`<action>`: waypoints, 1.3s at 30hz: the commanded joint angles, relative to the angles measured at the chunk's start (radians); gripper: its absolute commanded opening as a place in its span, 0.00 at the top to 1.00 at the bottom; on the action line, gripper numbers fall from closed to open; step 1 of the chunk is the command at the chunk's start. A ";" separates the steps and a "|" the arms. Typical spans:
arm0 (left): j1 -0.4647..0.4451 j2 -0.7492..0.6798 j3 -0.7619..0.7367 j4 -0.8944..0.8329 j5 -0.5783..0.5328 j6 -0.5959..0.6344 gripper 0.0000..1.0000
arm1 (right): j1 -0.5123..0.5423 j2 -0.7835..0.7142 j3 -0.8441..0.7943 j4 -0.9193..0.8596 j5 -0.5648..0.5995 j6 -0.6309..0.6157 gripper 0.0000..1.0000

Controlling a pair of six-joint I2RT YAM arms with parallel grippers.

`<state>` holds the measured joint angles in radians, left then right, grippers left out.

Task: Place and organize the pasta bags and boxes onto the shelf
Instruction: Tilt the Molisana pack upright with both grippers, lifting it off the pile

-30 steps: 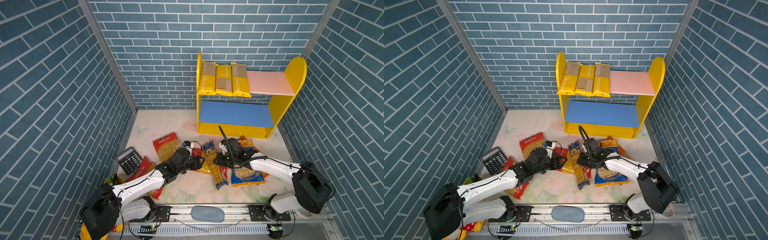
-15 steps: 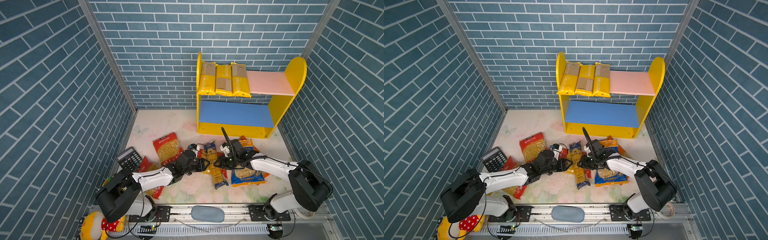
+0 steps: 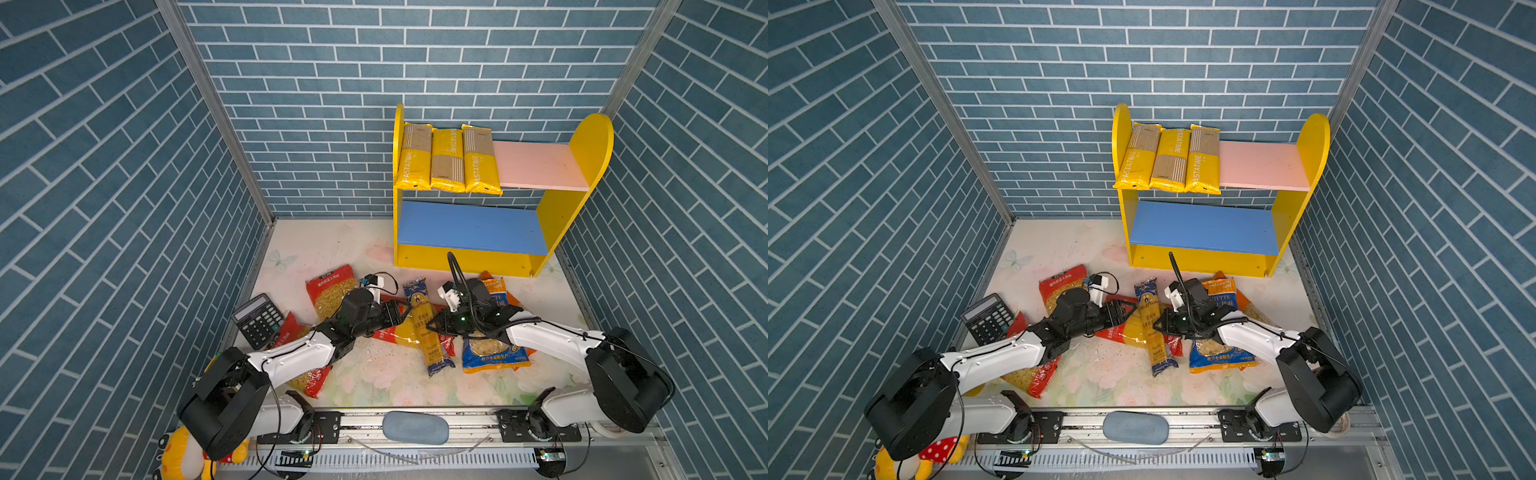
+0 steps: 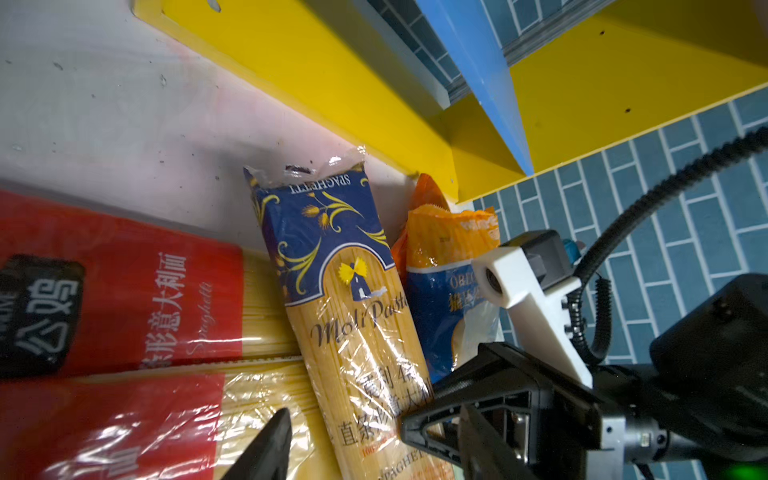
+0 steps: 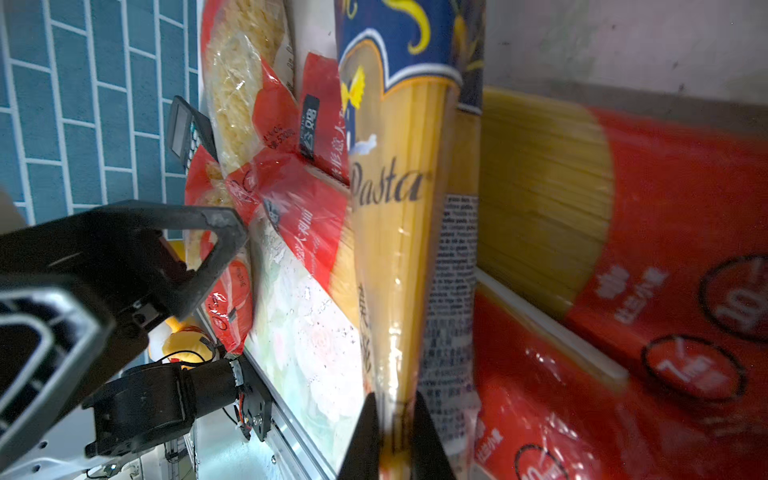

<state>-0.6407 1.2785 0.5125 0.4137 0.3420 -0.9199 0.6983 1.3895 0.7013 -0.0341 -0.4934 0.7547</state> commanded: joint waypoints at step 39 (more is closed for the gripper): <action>0.077 0.096 0.035 0.570 0.206 -0.214 0.86 | 0.070 -0.130 0.113 0.396 -0.118 0.244 0.78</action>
<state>-0.5541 1.3708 0.5049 0.9264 0.4984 -1.1404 0.7612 1.2785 0.7918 0.1768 -0.5812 0.9771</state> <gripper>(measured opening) 0.304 0.193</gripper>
